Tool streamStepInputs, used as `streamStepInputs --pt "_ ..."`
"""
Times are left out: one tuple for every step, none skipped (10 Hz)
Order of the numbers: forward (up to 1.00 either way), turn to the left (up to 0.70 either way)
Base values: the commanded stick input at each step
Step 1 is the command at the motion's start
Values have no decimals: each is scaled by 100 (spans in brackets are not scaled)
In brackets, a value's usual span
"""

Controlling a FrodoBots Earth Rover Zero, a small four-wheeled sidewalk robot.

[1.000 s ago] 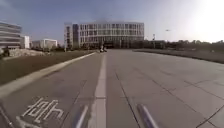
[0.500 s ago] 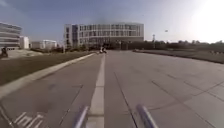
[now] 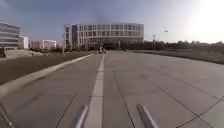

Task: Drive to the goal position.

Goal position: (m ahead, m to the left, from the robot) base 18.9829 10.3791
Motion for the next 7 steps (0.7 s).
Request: streamStepInputs --pt "70 -14" --pt "70 -14" --pt "70 -14" --pt "70 -14" --pt "70 -14" --pt "70 -14" --pt "70 -14"
